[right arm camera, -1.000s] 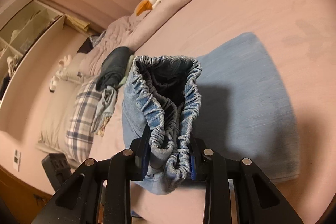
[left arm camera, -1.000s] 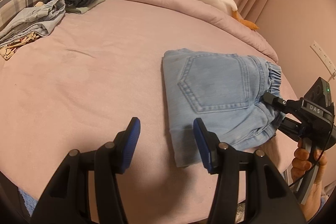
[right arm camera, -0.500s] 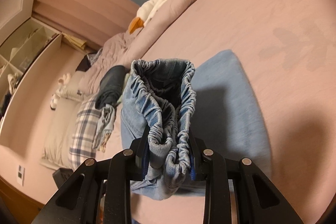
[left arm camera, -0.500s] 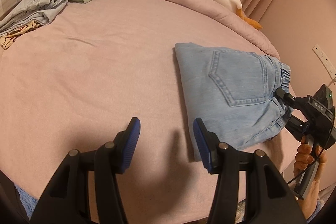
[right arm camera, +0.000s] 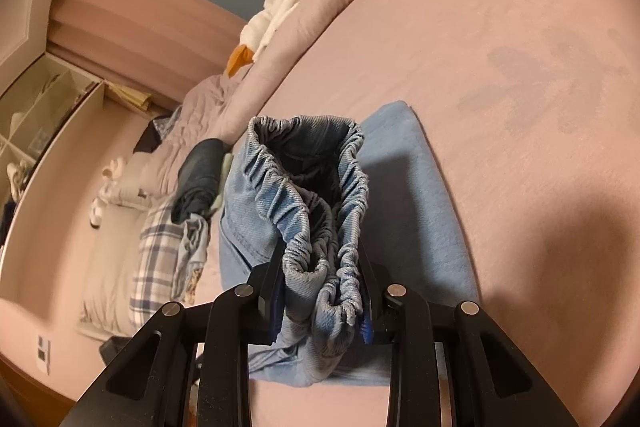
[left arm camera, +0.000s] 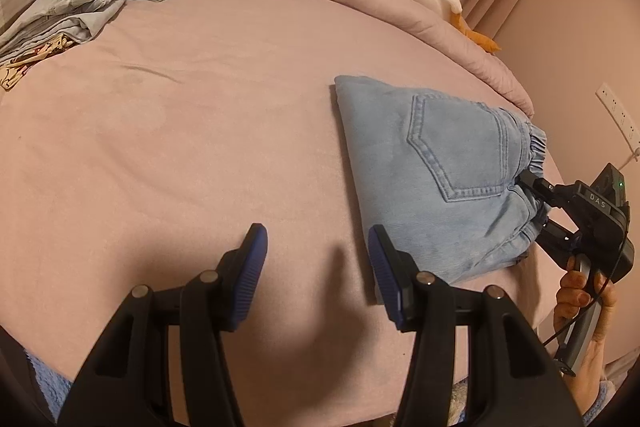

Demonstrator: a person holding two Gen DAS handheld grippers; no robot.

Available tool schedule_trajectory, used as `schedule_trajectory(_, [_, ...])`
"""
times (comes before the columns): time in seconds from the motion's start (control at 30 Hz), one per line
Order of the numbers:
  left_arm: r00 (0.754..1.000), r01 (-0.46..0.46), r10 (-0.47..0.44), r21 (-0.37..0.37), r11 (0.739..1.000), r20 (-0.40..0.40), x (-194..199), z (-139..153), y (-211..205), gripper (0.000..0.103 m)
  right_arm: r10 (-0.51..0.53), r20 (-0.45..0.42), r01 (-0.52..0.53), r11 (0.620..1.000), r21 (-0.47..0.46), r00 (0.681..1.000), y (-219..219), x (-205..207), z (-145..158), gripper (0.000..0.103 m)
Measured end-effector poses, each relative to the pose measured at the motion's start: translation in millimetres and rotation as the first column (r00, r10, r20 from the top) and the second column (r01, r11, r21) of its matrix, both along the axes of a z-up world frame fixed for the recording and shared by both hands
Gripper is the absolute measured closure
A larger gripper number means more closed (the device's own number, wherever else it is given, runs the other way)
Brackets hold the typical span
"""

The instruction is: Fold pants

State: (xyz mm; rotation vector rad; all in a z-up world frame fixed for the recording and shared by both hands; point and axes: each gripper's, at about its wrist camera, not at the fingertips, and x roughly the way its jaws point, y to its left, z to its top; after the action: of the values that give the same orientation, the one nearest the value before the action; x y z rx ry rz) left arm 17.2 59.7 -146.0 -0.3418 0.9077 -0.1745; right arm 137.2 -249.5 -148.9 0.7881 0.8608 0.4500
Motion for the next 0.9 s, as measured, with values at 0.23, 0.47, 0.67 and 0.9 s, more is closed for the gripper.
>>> schedule_trajectory(0.23, [1.0, 0.001, -0.001, -0.003, 1.0, 0.003, 0.8, 0.3, 1.0, 0.051, -0.023, 0.0, 0.023, 1.0, 0.007, 1.0, 0.3, -3.6, -0.1, 0.073])
schedule_trajectory(0.47, [1.0, 0.009, -0.009, 0.001, 1.0, 0.01, 2.8, 2.8, -3.1, 0.051, -0.033, -0.047, 0.031, 0.999, -0.037, 0.998, 2.9, -2.0, -7.3, 0.073])
schedule_trajectory(0.67, [0.999, 0.027, -0.027, 0.007, 1.0, 0.016, 5.9, 5.9, -10.5, 0.051, -0.034, -0.058, 0.027, 0.991, -0.13, 0.998, 4.2, -1.8, -9.4, 0.073])
schedule_trajectory(0.9, [0.996, 0.069, -0.071, 0.029, 0.997, 0.049, 14.5, 15.9, -23.5, 0.051, -0.025, -0.041, 0.015, 0.973, -0.228, 0.999, 8.7, -4.4, -2.3, 0.071])
